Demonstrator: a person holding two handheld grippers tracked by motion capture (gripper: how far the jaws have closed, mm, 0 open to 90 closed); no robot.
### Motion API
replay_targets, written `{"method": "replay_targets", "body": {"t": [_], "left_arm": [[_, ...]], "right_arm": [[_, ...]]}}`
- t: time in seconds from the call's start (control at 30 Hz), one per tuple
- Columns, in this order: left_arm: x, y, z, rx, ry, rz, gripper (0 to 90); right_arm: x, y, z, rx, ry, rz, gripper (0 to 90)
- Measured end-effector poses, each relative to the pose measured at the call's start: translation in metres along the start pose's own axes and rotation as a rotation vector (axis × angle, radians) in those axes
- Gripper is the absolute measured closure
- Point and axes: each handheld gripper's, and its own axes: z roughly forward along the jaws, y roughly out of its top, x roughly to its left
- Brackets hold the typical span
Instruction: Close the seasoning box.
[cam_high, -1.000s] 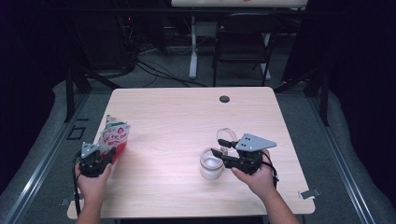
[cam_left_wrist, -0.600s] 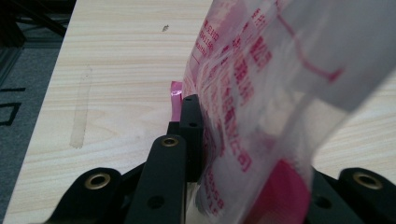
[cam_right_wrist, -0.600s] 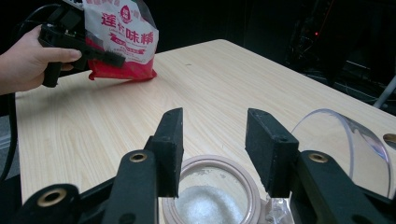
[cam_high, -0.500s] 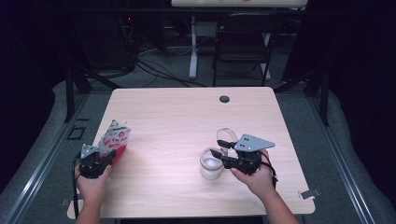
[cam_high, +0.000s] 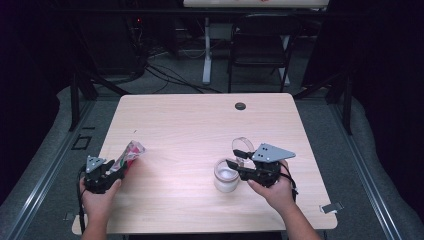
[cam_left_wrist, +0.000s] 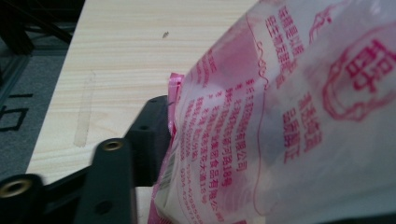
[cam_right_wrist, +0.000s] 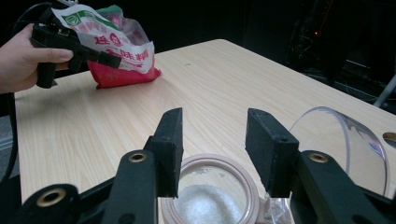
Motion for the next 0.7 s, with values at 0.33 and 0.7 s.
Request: {"method": "replay_targets", "body": {"t": [0.33,0.7], "left_arm": [[-0.008,0.003,-0.007,-0.018,-0.013,0.024,39.0],[-0.029,0.004,-0.021,-0.042,-0.104,0.075,31.4]], "right_arm": [[0.0,0.0,0.0,-0.002,-0.002,0.002,55.4],[0.0,0.001,-0.002,-0.009,-0.009,0.0,53.8]]}}
